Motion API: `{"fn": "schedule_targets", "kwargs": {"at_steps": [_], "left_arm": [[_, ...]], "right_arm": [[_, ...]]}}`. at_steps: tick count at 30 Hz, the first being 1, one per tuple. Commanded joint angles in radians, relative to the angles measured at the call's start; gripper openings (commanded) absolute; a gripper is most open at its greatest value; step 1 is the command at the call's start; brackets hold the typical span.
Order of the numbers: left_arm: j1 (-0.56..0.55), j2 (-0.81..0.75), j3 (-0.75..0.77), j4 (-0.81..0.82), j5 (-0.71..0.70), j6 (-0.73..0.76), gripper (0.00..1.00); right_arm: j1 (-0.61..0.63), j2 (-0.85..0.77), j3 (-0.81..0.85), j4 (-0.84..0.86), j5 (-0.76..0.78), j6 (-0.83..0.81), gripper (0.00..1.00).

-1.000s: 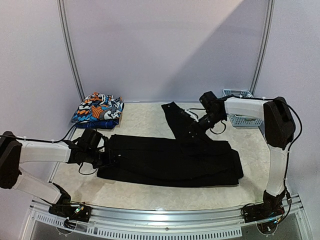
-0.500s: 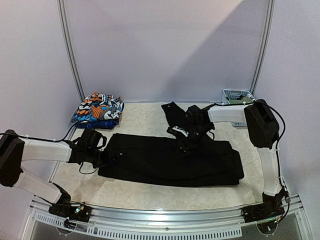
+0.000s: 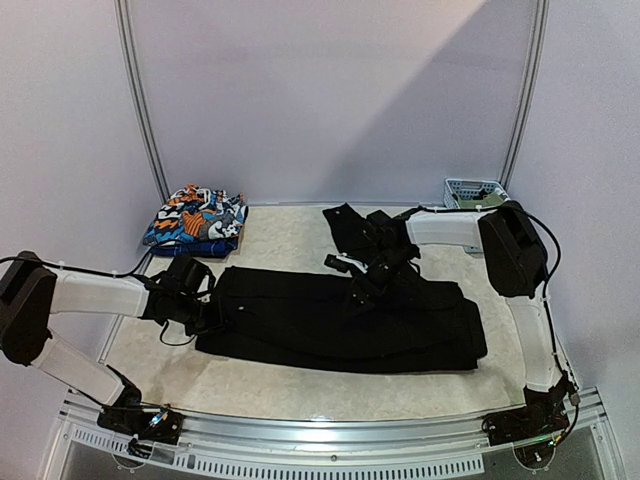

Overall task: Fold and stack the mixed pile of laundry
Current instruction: Adjust the rectangle-folded shirt at the center of the board.

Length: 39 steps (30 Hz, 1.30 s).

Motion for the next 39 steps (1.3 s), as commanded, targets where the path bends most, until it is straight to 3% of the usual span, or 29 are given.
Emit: {"fn": "schedule_targets", "kwargs": {"at_steps": [1,7,12,18,24,28,39], "left_arm": [[0.012,0.025,0.006,0.039,0.035,0.013,0.29],[0.012,0.04,0.02,0.066,0.062,0.024,0.22],[0.012,0.047,0.037,0.07,0.067,0.024,0.01],[0.012,-0.017,0.063,0.006,0.089,0.027,0.0],[0.014,-0.142,0.11,-0.274,0.041,0.092,0.0],[0.022,-0.152,0.135,-0.417,0.039,0.132,0.0],[0.028,-0.024,0.135,-0.465,0.01,0.175,0.0]], "right_arm": [[0.006,0.055,0.025,-0.004,0.003,0.008,0.82],[0.006,0.104,0.059,-0.036,-0.027,0.007,0.65],[0.006,0.115,0.057,-0.043,-0.027,0.004,0.51],[0.007,0.114,0.054,-0.014,-0.018,0.029,0.34],[-0.009,0.103,0.038,0.041,0.016,0.115,0.19],[-0.02,0.079,0.011,0.076,0.03,0.169,0.15],[-0.026,0.014,-0.032,0.13,0.08,0.228,0.11]]}}
